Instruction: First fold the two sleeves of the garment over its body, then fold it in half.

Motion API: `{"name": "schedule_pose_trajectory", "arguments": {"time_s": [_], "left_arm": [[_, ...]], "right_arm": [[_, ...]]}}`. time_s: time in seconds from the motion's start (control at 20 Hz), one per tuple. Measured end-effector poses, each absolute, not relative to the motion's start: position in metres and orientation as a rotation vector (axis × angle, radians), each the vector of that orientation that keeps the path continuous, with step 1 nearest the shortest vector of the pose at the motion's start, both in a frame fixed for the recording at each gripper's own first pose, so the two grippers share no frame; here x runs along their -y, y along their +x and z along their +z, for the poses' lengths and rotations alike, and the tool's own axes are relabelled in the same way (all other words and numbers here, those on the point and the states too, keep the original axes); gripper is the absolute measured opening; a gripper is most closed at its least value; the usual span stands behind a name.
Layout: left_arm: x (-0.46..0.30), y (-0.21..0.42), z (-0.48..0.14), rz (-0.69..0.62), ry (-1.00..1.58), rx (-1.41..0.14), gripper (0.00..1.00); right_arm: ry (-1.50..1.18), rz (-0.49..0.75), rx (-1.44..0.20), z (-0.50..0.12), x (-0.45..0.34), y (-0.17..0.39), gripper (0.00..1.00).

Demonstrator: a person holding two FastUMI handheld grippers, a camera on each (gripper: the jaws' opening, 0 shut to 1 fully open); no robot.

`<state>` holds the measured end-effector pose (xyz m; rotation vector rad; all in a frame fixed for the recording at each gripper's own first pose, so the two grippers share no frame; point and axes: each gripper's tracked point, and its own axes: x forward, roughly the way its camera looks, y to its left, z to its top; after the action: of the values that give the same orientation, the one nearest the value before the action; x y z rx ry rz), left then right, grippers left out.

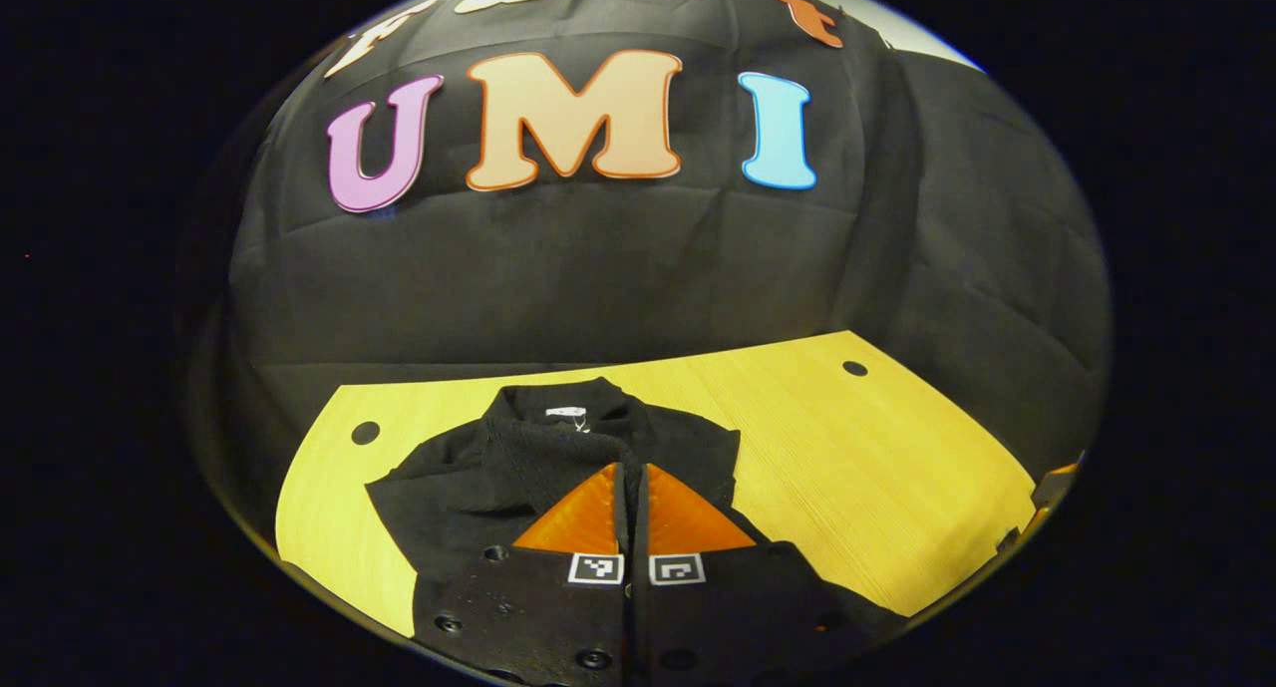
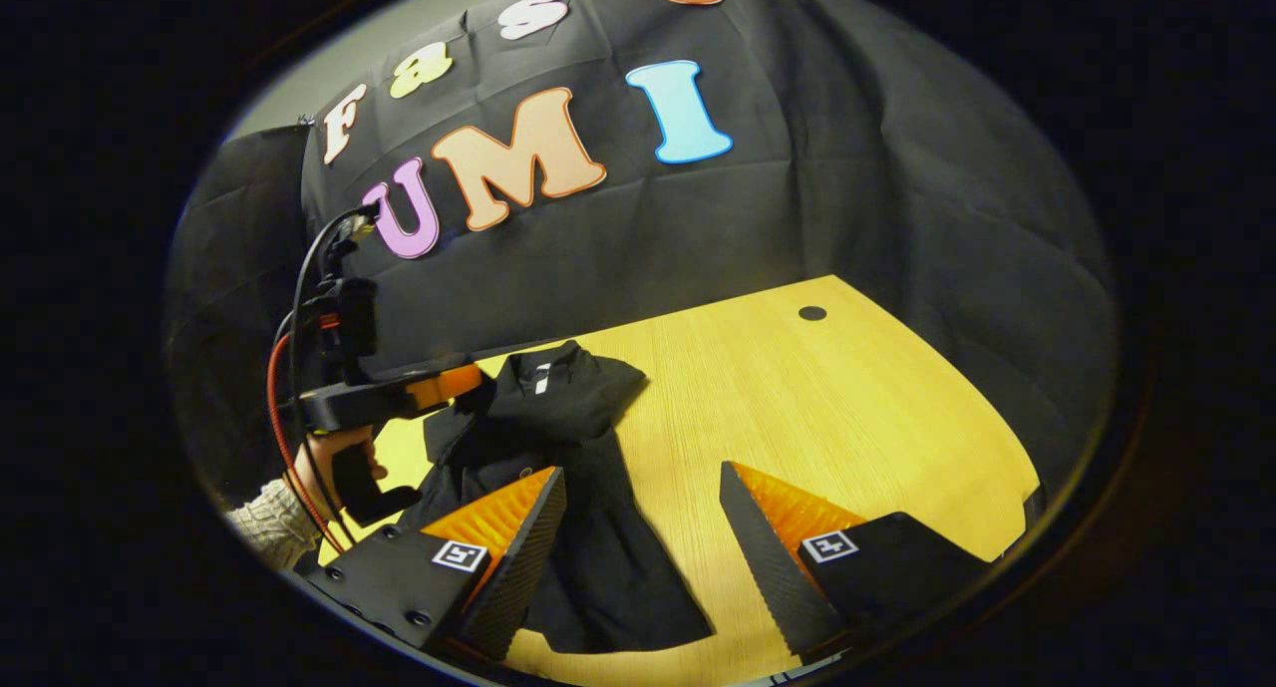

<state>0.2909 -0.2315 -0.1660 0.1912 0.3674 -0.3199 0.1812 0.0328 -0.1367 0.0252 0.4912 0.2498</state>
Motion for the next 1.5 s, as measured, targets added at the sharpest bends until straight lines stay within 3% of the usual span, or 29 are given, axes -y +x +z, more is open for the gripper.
{"name": "schedule_pose_trajectory", "arguments": {"time_s": [0.5,1.0,1.1,1.15,1.3,1.5], "left_arm": [[0.333,0.326,-0.211,-0.416,0.262,-0.413,0.0],[0.353,0.337,-0.259,-0.419,0.192,-0.503,0.0],[0.359,0.337,-0.251,-0.447,0.178,-0.479,0.01],[0.361,0.336,-0.245,-0.461,0.175,-0.465,0.07],[0.371,0.332,-0.233,-0.507,0.178,-0.432,0.2],[0.365,0.33,-0.217,-0.488,0.219,-0.398,0.83]], "right_arm": [[0.014,0.287,-0.555,-0.156,-0.025,0.194,0.98],[0.062,0.247,-0.571,-0.163,-0.002,0.215,0.98],[0.062,0.242,-0.577,-0.165,0.001,0.216,0.94],[0.062,0.243,-0.578,-0.165,0.001,0.217,0.98],[0.056,0.258,-0.588,-0.169,-0.003,0.219,0.98],[0.032,0.291,-0.581,-0.168,-0.012,0.221,0.98]]}}
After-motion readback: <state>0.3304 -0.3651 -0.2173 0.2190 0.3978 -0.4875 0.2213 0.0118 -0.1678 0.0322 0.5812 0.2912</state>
